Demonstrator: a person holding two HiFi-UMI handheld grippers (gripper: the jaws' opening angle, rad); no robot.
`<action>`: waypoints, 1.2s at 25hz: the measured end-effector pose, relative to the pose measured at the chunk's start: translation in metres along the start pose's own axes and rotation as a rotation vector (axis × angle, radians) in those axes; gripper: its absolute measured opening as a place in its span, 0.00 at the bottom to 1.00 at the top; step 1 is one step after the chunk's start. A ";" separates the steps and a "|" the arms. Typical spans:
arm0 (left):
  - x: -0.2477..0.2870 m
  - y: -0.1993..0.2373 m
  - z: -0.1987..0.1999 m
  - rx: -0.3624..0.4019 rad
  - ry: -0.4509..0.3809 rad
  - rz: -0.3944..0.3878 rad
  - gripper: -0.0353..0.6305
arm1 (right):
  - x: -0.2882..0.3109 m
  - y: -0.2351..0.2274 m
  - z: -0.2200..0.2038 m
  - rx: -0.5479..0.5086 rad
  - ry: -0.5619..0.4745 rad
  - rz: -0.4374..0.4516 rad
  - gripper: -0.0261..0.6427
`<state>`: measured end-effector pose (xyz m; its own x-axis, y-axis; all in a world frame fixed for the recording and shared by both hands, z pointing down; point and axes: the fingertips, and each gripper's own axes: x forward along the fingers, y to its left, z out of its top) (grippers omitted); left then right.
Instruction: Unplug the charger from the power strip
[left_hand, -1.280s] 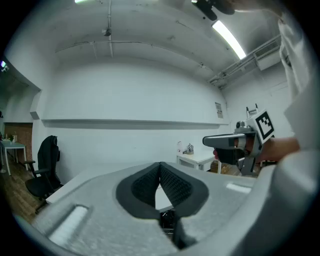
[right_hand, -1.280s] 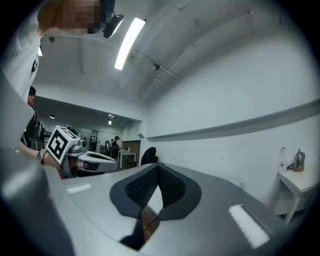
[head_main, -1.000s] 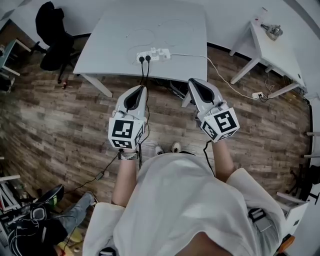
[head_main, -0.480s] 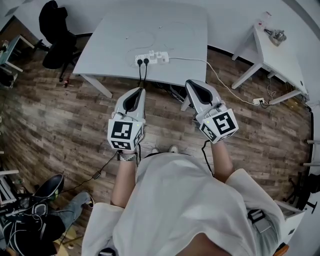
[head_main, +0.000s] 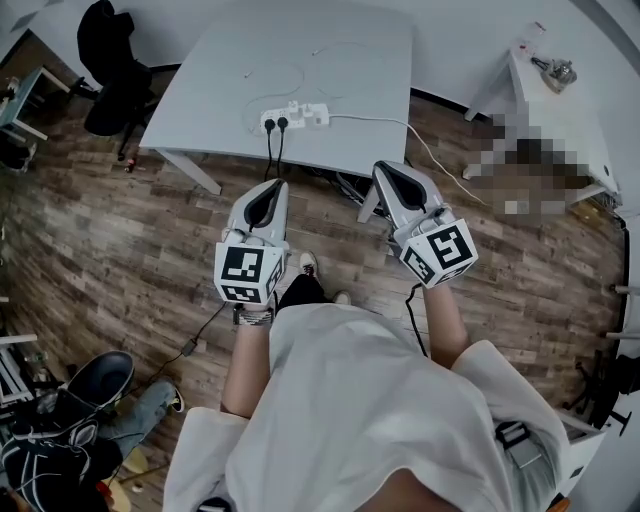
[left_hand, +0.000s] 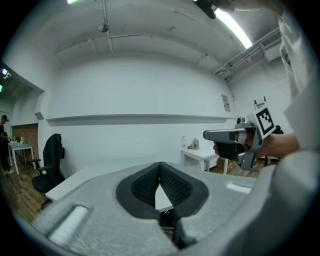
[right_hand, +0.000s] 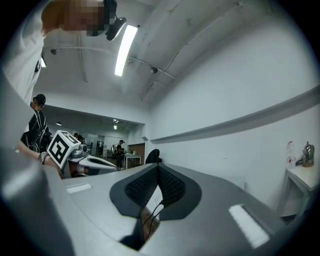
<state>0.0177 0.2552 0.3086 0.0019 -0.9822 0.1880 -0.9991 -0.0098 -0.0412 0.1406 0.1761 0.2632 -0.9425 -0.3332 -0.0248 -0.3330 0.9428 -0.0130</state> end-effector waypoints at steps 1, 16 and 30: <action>0.004 0.000 0.000 0.000 0.001 -0.002 0.06 | 0.002 -0.002 0.000 0.003 -0.001 0.004 0.04; 0.107 0.050 -0.043 -0.051 0.068 -0.041 0.06 | 0.086 -0.053 -0.037 0.013 0.041 0.139 0.08; 0.201 0.122 -0.083 -0.036 0.159 -0.175 0.08 | 0.209 -0.107 -0.148 0.039 0.298 0.116 0.09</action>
<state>-0.1069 0.0719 0.4228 0.1715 -0.9240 0.3418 -0.9850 -0.1682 0.0398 -0.0249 0.0067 0.4073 -0.9427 -0.2026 0.2652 -0.2274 0.9716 -0.0659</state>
